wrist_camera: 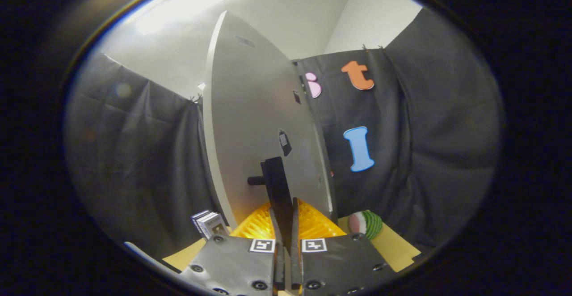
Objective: Open the shoe cabinet door, grab the shoes and put them into the shoe cabinet, then close the shoe cabinet door.
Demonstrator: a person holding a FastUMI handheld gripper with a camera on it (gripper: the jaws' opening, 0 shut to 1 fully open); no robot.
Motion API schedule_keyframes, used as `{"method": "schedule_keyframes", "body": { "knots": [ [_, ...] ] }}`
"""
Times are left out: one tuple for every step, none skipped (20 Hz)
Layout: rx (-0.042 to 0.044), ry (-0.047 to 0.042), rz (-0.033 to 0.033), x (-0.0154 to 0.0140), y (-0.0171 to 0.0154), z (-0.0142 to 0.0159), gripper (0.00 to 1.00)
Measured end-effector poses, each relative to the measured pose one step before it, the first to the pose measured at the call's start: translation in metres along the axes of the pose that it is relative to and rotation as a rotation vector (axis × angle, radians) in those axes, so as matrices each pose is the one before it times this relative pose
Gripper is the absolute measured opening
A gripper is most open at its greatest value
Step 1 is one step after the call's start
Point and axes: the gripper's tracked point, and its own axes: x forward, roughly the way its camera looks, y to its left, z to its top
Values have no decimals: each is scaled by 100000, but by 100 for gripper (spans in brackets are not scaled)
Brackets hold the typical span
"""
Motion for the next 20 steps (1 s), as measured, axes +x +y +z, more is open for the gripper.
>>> {"method": "schedule_keyframes", "body": {
  "knots": [
    [1239,-327,-2461,-28,-981,139,7],
    [1349,80,-2477,14,-1075,180,7],
    [1481,-385,-2559,-102,-1162,219,7],
    [1083,-306,-2517,-6,-991,296,7],
    [865,-338,-2088,-59,-970,56,6],
    [1012,-217,-570,54,-532,289,6],
    [324,218,527,20,-108,-121,5],
    [-810,147,375,22,-150,48,5],
    [-1067,30,378,-94,89,-30,4],
    [-1461,566,409,-178,288,-185,4],
    [-1410,60,137,-277,-157,-139,4],
    [-1196,413,-76,-202,-335,-32,4],
    [-788,430,-417,-44,-459,-124,5],
    [-475,282,-898,-300,-489,40,5],
    [-296,118,-1467,-254,-299,-39,5],
    [-111,-191,-1912,-388,-728,79,5],
    [62,-427,-2202,-628,-904,41,5],
    [471,-791,-1131,-618,-608,161,5],
    [9,-1289,-1634,-657,-423,415,4],
    [-520,-1569,-2792,-995,-1023,463,2]
  ]
}}
